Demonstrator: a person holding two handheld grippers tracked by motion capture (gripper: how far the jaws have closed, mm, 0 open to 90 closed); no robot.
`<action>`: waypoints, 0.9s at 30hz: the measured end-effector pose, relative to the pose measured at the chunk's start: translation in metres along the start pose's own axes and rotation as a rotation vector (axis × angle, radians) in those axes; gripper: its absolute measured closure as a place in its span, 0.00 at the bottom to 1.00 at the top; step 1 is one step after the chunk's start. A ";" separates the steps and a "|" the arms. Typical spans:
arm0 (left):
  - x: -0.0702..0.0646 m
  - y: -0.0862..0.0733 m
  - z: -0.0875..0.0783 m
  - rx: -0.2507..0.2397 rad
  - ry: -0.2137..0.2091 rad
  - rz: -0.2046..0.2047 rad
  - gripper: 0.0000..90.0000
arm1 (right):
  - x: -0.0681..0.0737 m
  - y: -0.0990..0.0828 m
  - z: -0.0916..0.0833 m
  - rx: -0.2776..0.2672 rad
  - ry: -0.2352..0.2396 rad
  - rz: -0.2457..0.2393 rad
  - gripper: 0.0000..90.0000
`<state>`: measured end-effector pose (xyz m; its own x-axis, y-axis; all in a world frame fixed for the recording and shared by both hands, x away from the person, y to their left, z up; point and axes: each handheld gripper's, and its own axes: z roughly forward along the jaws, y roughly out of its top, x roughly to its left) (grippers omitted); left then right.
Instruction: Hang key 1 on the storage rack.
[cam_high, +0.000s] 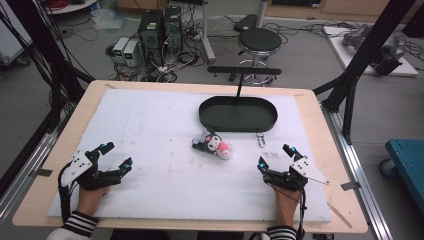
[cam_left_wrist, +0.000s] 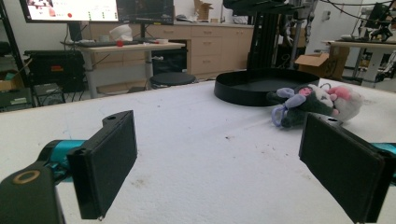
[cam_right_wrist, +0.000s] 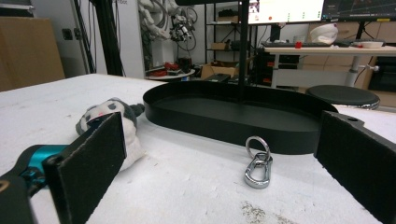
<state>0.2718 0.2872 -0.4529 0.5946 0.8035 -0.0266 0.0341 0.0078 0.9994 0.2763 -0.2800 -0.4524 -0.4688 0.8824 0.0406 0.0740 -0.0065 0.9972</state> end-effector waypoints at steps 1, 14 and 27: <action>0.000 0.000 0.000 -0.002 0.002 -0.001 0.13 | 0.000 0.000 0.000 -0.003 0.001 0.001 0.02; 0.000 0.000 0.000 -0.003 0.001 -0.004 0.13 | 0.001 0.000 0.000 0.003 0.006 -0.004 0.02; 0.000 0.000 0.000 -0.002 0.001 -0.003 0.13 | -0.001 0.024 0.005 0.076 0.048 -0.007 0.02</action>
<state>0.2722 0.2874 -0.4528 0.5939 0.8040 -0.0296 0.0341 0.0116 0.9993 0.2831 -0.2791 -0.4283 -0.5112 0.8586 0.0386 0.1360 0.0365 0.9900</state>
